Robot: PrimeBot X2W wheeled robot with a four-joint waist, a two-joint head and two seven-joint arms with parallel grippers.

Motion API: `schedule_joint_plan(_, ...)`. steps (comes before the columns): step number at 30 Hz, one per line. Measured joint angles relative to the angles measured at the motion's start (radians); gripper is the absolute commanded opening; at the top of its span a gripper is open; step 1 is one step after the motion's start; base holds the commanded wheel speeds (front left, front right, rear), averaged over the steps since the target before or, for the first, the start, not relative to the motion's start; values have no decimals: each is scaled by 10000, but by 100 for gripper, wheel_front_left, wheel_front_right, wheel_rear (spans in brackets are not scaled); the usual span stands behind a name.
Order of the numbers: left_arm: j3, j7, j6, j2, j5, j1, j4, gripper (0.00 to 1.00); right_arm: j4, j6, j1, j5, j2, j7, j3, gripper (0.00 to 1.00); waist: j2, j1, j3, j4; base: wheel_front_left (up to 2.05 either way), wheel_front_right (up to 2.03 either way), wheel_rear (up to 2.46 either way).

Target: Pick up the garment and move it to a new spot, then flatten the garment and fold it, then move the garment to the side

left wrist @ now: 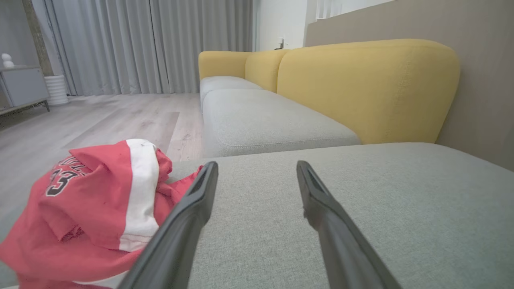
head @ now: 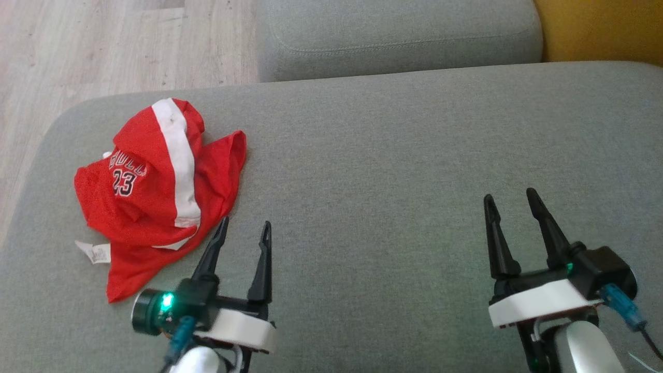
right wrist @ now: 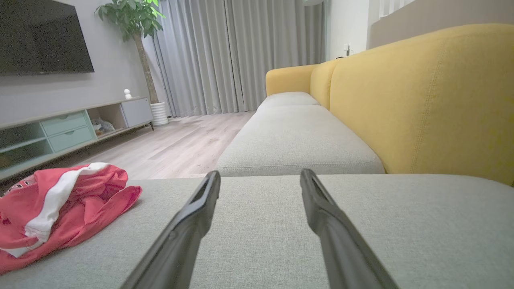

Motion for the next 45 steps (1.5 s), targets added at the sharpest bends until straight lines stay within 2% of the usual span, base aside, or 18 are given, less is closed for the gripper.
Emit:
schedule_joint_plan(6,-794,-180,466,359,1112,-345,270,100,-98,0,-2,-1214,-4,-209,35,100,0,0,8,9,0,0,0)
schedule_joint_plan(10,-1137,-291,541,422,1373,-442,491,100,-109,0,-2,-1730,-4,-301,77,100,0,0,-17,39,0,0,0)
schedule_joint_plan(11,-1300,-334,694,430,1557,-486,535,100,-128,0,-2,-2021,-4,-336,104,100,0,0,-28,59,0,0,0)
schedule_joint_plan(16,-1267,-441,777,290,1114,-472,470,100,-157,0,0,-1902,-10,-443,228,100,0,0,-38,93,0,0,0)
schedule_joint_plan(21,-474,-602,775,15,339,-360,270,100,12,0,11,-945,-10,-619,228,100,0,0,-46,95,0,0,0)
schedule_joint_plan(24,-38,-698,744,-163,134,-45,228,100,623,2,39,-167,-12,-663,-13,100,0,0,-55,69,0,0,0)
schedule_joint_plan(33,176,-796,21,-453,487,297,859,100,1365,2,25,589,-19,-825,-17,100,0,0,-69,5,0,0,0)
schedule_joint_plan(45,652,-794,-244,-734,663,299,1118,100,1655,2,2,617,-19,-825,17,100,0,0,-95,89,0,0,0)
